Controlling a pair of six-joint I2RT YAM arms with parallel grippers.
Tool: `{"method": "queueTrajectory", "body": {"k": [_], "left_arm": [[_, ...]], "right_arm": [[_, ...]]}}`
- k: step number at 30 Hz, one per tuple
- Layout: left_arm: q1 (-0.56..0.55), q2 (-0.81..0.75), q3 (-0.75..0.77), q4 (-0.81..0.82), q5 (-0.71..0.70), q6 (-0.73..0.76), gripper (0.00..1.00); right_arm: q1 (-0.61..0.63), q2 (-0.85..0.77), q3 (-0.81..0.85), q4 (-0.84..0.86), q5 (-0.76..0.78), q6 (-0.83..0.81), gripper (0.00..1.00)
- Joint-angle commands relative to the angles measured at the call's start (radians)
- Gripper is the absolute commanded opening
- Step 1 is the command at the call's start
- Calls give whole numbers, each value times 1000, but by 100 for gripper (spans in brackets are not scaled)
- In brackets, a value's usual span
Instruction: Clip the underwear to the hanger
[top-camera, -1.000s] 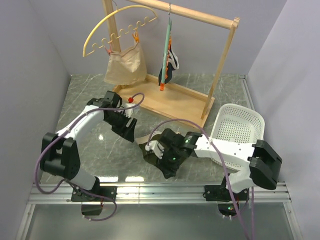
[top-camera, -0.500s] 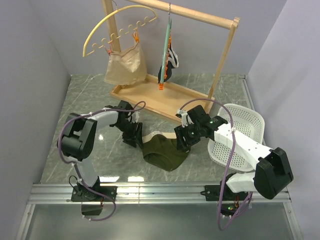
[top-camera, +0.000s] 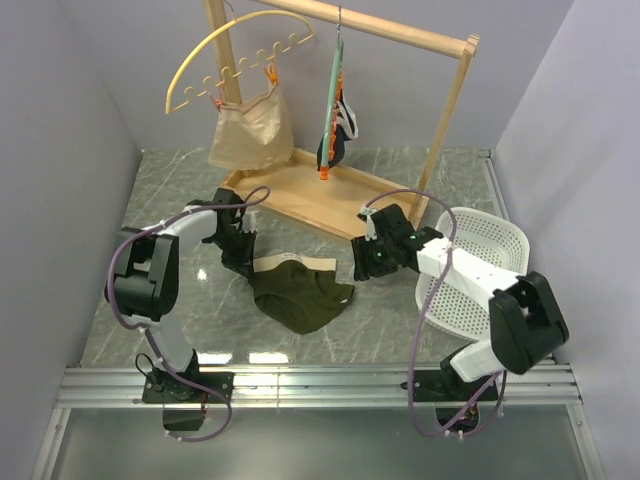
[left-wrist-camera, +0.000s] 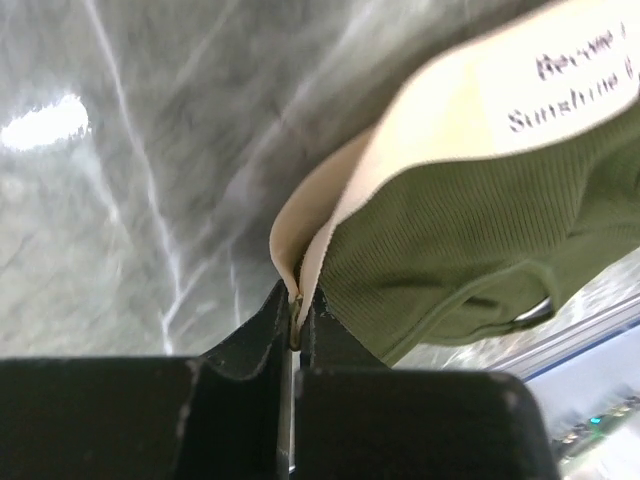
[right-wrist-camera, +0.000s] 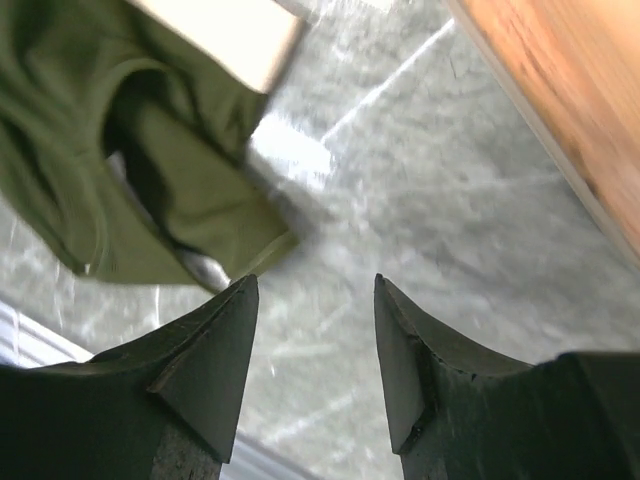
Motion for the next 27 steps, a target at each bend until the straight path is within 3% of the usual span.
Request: {"method": "queueTrajectory", "body": {"k": [1,4,10,14,22,27], "left_arm": [[-6,-70,-37,-26,-34,76,1],[-6,-75,-62,0,-27,74,4],[2,-90,-74,12,-22,56,28],[15,-105,-82,23,-27,43,39],[83,-111,-97,51,-5,-18,45],[103,-84,-86,67,41,-32,41]], "right_arm": [[0,59,1,158,0,100,57],[14,111,-1,286,12,175,57],[43,206,46,353,66,244,59],[49,263,53,379,62,267,59],[75,344,111,412,57,298,59],[88,383,135,421,56,301,55]]}}
